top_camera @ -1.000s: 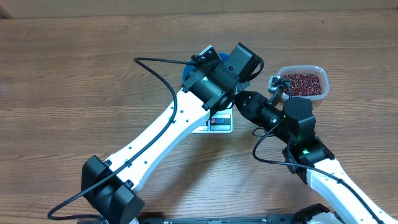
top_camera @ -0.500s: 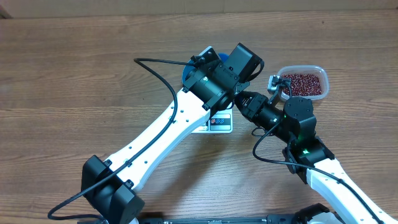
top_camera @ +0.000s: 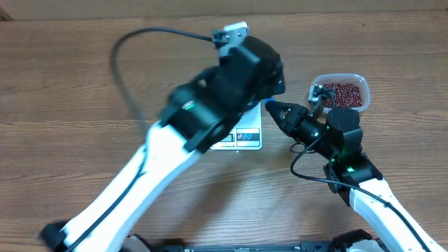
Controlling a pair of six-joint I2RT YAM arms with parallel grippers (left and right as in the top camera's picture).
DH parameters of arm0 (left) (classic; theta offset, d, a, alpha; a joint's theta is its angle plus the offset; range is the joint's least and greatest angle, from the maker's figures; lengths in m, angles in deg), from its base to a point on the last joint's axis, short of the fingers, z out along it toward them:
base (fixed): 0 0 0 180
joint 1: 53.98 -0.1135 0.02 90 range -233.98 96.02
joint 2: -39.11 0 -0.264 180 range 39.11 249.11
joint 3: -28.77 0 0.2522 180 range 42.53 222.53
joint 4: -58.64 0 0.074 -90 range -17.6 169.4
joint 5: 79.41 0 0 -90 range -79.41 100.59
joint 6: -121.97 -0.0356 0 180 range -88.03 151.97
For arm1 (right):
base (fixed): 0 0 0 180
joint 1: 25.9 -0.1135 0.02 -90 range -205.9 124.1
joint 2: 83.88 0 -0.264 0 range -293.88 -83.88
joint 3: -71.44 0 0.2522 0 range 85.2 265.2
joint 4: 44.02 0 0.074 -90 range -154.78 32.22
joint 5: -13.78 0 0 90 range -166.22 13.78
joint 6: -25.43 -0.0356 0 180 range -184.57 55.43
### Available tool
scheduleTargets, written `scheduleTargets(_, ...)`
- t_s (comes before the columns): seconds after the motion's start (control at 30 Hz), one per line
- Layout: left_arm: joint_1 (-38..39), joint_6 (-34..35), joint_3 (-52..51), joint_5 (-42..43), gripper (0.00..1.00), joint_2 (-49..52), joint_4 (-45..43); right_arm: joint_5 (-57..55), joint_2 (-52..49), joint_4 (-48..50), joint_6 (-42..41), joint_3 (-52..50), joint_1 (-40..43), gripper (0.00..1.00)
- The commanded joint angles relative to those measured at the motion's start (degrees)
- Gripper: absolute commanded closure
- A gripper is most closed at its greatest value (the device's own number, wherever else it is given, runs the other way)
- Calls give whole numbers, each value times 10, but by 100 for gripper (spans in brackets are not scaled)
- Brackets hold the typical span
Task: Scoop item into bowl and weigh 150g on scale
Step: 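Grasp the scoop handle with the right gripper, release left gripper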
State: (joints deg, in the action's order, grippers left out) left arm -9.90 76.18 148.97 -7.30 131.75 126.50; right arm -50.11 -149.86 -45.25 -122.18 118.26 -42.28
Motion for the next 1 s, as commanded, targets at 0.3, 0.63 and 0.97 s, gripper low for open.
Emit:
scheduleTargets(0.3,-32,-344,15,-17,0,-84,117,27,99,-185,102,42,53,96)
scheduleTargets(0.63,-122,-376,14,75,0,-120,159,30,111,-225,119,42,53,96)
scheduleTargets(0.97,-121,-378,14,67,0,-122,225,36,111,-225,120,42,53,96)
